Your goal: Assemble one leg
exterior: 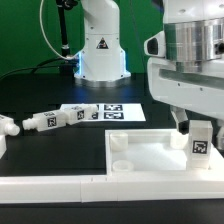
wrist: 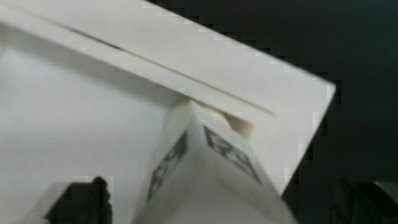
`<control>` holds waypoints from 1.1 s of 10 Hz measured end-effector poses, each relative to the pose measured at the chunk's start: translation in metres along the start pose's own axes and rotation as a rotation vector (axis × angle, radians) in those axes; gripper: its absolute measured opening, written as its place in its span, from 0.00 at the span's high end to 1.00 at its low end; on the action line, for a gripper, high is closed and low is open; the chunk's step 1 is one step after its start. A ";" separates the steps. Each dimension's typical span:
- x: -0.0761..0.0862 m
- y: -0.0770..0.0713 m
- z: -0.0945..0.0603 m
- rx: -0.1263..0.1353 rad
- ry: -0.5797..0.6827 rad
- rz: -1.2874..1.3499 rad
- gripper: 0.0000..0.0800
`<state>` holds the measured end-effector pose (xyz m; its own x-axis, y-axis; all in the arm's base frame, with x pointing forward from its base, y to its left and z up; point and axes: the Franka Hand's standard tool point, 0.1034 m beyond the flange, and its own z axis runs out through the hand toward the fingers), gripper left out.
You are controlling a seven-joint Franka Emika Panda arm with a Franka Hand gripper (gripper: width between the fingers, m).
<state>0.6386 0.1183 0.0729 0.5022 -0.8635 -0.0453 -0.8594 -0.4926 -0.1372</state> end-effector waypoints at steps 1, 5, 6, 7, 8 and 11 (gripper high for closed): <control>-0.004 0.005 0.000 0.029 0.036 -0.016 0.20; 0.003 0.009 0.001 -0.014 0.055 -0.477 0.19; 0.006 0.005 0.000 -0.029 0.067 -0.617 0.19; 0.006 0.005 0.001 -0.028 0.067 -0.605 0.20; 0.006 0.006 0.001 -0.027 0.067 -0.567 0.41; 0.006 0.006 0.001 -0.022 0.068 -0.422 0.64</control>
Offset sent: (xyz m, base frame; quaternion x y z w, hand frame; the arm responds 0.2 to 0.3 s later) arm 0.0000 0.0000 0.0000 0.0000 0.0000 -0.1296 0.9916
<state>0.6368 0.1102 0.0709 0.8035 -0.5904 0.0760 -0.5819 -0.8060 -0.1083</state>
